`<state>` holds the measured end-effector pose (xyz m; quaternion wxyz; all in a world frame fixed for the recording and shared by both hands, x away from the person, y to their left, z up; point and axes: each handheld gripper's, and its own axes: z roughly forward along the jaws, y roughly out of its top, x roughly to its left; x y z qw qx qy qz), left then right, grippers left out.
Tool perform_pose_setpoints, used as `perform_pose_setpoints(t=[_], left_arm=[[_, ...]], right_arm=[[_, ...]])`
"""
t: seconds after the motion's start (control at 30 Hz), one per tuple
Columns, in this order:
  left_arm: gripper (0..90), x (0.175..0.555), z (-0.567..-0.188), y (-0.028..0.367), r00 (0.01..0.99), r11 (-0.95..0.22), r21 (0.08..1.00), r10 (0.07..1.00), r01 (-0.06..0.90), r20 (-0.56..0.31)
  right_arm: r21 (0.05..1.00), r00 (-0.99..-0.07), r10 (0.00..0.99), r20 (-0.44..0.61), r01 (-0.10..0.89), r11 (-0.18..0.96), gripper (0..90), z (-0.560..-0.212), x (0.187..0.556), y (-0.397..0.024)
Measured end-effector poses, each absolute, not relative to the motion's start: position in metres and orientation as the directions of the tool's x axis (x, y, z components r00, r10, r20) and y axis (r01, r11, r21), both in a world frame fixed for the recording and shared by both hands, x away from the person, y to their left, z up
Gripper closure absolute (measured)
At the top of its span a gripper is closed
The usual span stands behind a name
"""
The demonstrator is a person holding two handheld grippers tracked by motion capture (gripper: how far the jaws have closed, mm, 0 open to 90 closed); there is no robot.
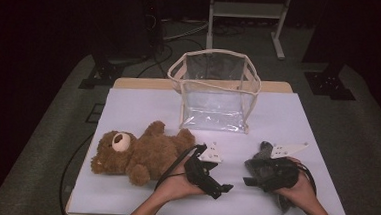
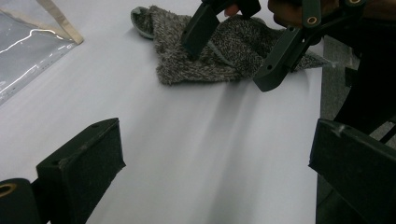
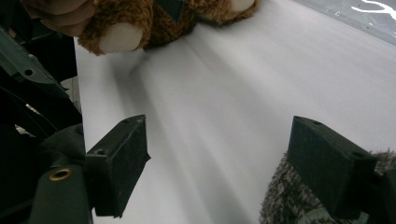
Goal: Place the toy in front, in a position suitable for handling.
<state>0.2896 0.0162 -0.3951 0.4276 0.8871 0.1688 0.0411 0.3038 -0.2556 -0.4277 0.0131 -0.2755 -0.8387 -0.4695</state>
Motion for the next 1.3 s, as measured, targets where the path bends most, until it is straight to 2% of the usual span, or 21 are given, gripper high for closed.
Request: perform_pose_setpoints(t=[0.43, 0.6, 1.3], left_arm=[[2.1, 0.288, -0.378, 0.022, 0.946, -0.556, 0.798, 0.320, 0.235, -0.056], [5.1, 0.286, -0.361, 0.035, 0.949, -0.530, 0.825, 0.313, 0.197, -0.026], [5.1, 0.294, -0.327, 0.092, 0.938, -0.525, 0.841, 0.340, 0.135, 0.062]], right_arm=[[0.778, -0.843, 0.440, 0.308, 0.490, 0.393, 19.0, -0.430, 0.305, -0.257], [0.781, -0.846, 0.436, 0.307, 0.486, 0.393, 19.0, -0.429, 0.304, -0.254], [0.778, -0.852, 0.423, 0.309, 0.482, 0.403, 19.1, -0.428, 0.304, -0.247]])
